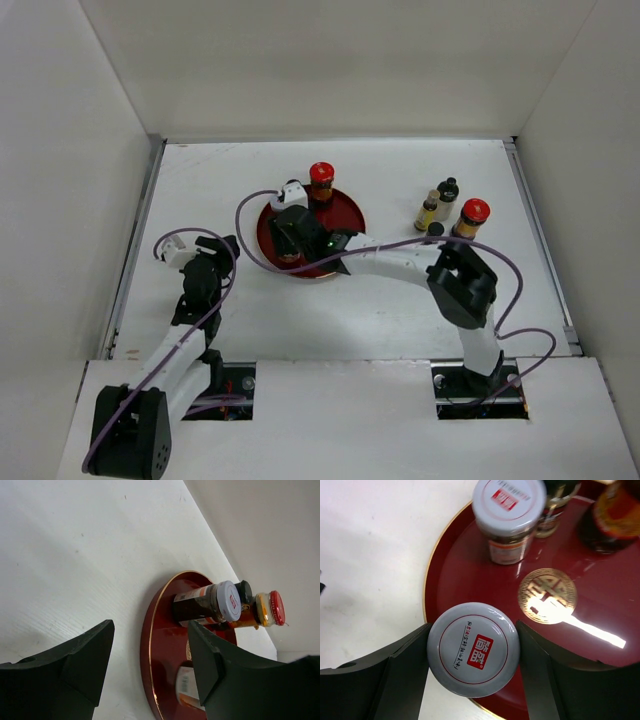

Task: Organize the condiment bottles

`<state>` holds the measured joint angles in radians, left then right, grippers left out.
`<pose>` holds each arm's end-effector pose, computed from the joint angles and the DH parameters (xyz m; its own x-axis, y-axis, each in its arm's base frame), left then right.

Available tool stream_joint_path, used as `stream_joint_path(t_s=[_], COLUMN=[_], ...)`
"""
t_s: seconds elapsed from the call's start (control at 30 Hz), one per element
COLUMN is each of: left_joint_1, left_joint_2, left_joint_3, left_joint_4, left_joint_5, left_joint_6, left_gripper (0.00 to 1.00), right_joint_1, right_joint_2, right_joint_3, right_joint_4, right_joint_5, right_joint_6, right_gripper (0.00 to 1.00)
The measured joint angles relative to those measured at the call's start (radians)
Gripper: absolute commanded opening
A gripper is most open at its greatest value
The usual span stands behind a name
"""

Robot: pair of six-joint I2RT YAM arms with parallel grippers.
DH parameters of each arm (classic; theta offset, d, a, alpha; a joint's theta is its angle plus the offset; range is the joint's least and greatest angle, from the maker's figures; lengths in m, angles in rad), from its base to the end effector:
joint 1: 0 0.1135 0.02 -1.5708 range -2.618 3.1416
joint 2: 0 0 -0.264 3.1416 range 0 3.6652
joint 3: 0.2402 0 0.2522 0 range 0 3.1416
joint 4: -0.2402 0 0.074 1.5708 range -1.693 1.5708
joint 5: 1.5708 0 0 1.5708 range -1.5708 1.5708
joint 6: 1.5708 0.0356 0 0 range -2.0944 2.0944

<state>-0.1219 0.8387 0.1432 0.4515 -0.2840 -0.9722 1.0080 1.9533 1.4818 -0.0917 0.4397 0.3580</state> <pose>0.1749 -0.0114 0.1728 -0.0086 -0.7979 -0.6027 -0.2844 0.5798 -0.7635 0.2550 0.3757 0.2439 -0.4677 -0.1471 -0.8716 -0.4371 0.8955 0.0834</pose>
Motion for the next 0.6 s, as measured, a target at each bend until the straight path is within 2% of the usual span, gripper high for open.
stream_joint_path(t_s=[0.13, 0.2, 0.43, 0.6], left_joint_1=[0.003, 0.003, 0.003, 0.003], left_joint_2=[0.006, 0.007, 0.016, 0.021], left_joint_3=[0.0, 0.0, 0.0, 0.0], left_joint_4=[0.001, 0.001, 0.002, 0.001], left_joint_5=[0.018, 0.025, 0.031, 0.031], left_joint_6=[-0.014, -0.018, -0.023, -0.023], left_gripper=[0.58, 0.58, 0.58, 0.58], right_joint_1=[0.008, 0.009, 0.012, 0.019], right_joint_2=[0.091, 0.123, 0.142, 0.078], right_joint_3=[0.049, 0.071, 0.091, 0.035], right_joint_4=[0.003, 0.023, 0.077, 0.129], right_joint_5=[-0.01, -0.004, -0.006, -0.005], right_joint_6=[-0.014, -0.023, -0.021, -0.026], right_gripper=[0.53, 0.58, 1.0, 1.0])
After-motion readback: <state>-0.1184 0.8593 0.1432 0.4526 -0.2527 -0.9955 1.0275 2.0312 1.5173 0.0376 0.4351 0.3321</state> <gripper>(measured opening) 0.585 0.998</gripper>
